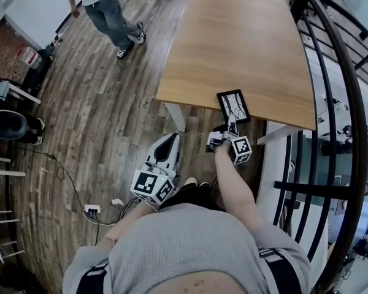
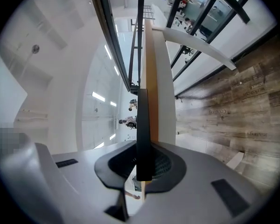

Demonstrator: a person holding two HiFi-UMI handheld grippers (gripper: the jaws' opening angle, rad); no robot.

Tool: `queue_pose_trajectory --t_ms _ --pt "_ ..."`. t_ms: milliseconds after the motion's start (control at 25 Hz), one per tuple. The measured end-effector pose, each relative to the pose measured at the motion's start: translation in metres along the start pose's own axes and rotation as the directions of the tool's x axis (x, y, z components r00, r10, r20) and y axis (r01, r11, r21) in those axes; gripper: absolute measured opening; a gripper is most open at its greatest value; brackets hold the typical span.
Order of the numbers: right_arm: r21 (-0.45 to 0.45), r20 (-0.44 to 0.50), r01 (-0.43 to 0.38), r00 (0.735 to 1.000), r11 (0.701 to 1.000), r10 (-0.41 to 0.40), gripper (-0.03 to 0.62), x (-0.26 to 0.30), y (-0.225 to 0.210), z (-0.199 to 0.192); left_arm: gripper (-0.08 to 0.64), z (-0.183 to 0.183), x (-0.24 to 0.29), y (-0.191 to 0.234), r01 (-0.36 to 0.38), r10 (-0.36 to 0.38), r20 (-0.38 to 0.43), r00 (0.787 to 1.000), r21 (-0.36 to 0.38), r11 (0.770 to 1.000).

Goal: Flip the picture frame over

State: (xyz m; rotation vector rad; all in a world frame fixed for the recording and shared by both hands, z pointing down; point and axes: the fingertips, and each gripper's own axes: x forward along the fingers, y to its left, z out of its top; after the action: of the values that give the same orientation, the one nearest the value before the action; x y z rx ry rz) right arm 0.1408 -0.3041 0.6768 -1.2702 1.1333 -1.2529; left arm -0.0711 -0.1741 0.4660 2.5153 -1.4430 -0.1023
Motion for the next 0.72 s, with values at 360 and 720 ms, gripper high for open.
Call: queue_pose_trajectory --t_ms 360,720 --pt "-0.066 -0.038 0.045 0.998 0.997 -0.047 0.054 0.008 -0.002 -0.001 0.006 -0.002 -0.001 -0.001 0.001 -0.001 -0.009 1.000 0.006 1.000" --pt "-0.214 -0.197 0.026 0.978 0.976 -0.070 0.158 0.024 0.013 -0.014 0.006 -0.004 0.001 -0.002 0.011 -0.011 -0.017 1.000 0.007 1.000"
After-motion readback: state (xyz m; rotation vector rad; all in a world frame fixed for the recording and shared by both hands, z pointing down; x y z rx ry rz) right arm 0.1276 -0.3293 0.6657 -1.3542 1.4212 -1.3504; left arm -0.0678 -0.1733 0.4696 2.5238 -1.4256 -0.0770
